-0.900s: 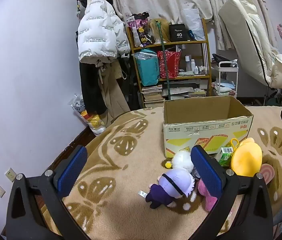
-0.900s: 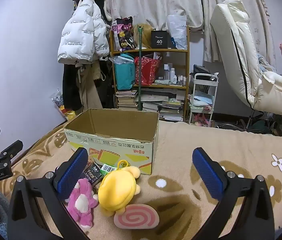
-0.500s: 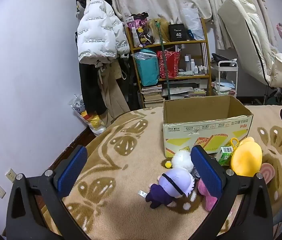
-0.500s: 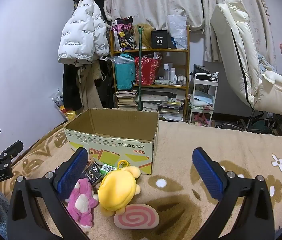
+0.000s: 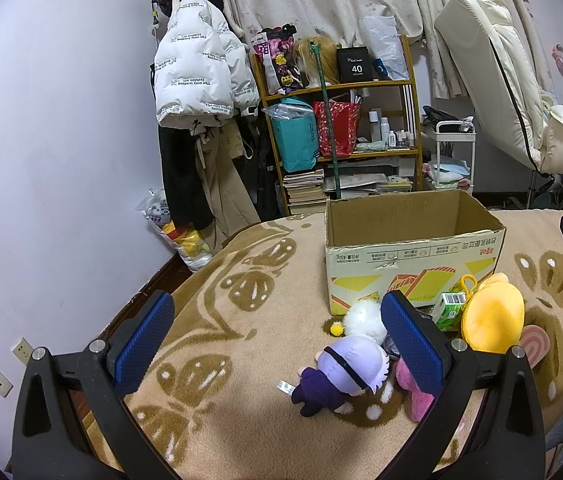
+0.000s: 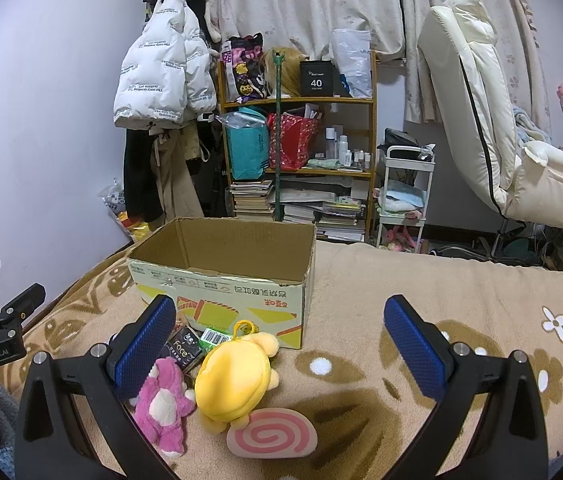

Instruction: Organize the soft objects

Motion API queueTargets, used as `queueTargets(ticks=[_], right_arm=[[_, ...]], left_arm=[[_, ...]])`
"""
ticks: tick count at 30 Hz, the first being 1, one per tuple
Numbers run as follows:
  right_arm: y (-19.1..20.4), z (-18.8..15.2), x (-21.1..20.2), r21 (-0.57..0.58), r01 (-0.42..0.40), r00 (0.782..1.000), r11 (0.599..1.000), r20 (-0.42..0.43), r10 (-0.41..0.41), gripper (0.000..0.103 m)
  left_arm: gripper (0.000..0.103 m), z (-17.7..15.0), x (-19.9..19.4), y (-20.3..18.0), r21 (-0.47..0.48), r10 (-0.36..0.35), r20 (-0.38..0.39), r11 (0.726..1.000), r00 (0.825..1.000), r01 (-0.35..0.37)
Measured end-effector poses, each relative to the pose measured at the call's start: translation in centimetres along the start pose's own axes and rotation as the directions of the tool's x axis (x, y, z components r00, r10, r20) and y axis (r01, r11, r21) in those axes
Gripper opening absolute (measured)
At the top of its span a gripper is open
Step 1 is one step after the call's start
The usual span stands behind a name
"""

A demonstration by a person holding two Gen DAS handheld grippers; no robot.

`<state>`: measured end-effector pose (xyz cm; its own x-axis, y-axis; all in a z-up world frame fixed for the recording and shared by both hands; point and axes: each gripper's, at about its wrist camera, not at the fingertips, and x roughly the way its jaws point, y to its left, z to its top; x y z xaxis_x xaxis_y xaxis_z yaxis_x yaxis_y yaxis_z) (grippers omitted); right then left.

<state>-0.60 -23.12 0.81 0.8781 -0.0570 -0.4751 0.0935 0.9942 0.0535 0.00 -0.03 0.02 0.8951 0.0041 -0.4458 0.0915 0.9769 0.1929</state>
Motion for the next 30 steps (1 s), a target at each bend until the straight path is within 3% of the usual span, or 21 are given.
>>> queueTargets(ticks=[30], right_arm=[[-0.03,0.01,0.03,0.002,0.0,1.0,1.0,0.0,0.0,0.103]], left_arm=[[0.102,0.05,0.21,0.06,0.003,0.003,-0.002,1.0,1.0,-0.003]])
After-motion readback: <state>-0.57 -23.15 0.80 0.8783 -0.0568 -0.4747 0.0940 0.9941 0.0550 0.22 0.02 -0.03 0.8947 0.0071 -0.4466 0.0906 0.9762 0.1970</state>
